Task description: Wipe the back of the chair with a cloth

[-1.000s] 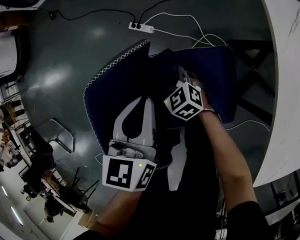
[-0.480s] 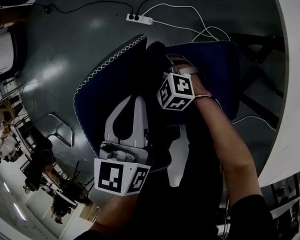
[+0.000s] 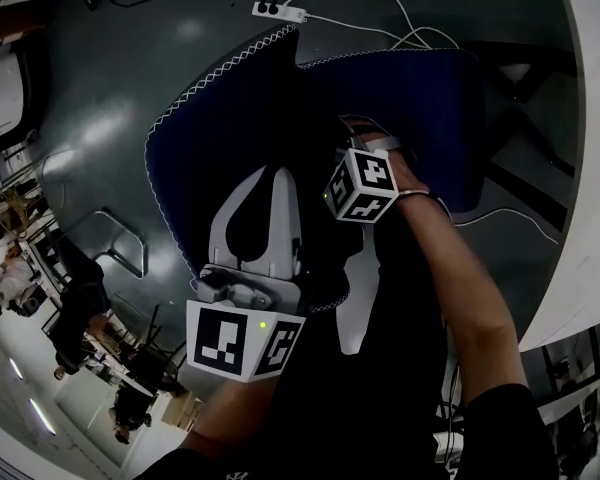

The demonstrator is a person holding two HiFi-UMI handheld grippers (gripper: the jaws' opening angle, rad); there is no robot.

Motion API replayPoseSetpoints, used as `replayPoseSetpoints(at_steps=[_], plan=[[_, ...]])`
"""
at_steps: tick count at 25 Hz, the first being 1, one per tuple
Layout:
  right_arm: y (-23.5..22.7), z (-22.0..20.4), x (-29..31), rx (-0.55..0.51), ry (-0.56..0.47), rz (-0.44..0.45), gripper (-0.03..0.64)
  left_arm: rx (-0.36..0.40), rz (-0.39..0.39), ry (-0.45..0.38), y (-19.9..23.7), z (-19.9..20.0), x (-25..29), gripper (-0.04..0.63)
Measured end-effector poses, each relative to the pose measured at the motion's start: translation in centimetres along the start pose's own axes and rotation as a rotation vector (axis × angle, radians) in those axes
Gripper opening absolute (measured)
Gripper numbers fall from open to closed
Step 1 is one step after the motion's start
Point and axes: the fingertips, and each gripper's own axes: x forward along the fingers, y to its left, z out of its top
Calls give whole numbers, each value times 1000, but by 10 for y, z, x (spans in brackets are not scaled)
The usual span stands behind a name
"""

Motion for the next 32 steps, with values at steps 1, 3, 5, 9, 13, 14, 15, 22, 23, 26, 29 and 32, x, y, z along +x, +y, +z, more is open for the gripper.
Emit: replayPoseSetpoints(at_steps=[1, 3, 5, 9, 13, 14, 15, 22, 23, 26, 29, 32], plan=[[8, -3, -2, 12, 2, 6, 83, 1, -5, -1, -2, -1, -3, 9], [26, -6, -6, 35, 4, 18, 83, 1, -13, -3, -4, -3, -9, 9], [44, -9, -11, 56, 2, 32, 83, 3, -21, -5, -7, -5, -16, 9], [78, -14, -21, 89, 5, 62, 83, 6, -37, -6, -14, -10, -29, 9], [113, -18, -32, 113, 14, 94, 83, 12, -54, -3, -19, -13, -40, 9], [121, -18, -35, 116, 17, 104, 83, 12, -58, -3, -19, -13, -43, 9], [129, -18, -38, 119, 21, 115, 83, 13, -62, -3, -20, -13, -46, 9], [174, -20, -64, 115, 44, 212, 83, 32, -88, -11, -32, -12, -64, 9], [178, -19, -67, 114, 45, 221, 83, 35, -89, -13, -33, -11, -65, 9], [189, -18, -76, 120, 49, 237, 81, 42, -93, -16, -37, -8, -70, 9], [197, -22, -82, 123, 50, 255, 81, 50, -100, -17, -42, -11, -71, 9], [202, -28, -86, 134, 50, 272, 81, 55, -103, -11, -47, -17, -72, 9]])
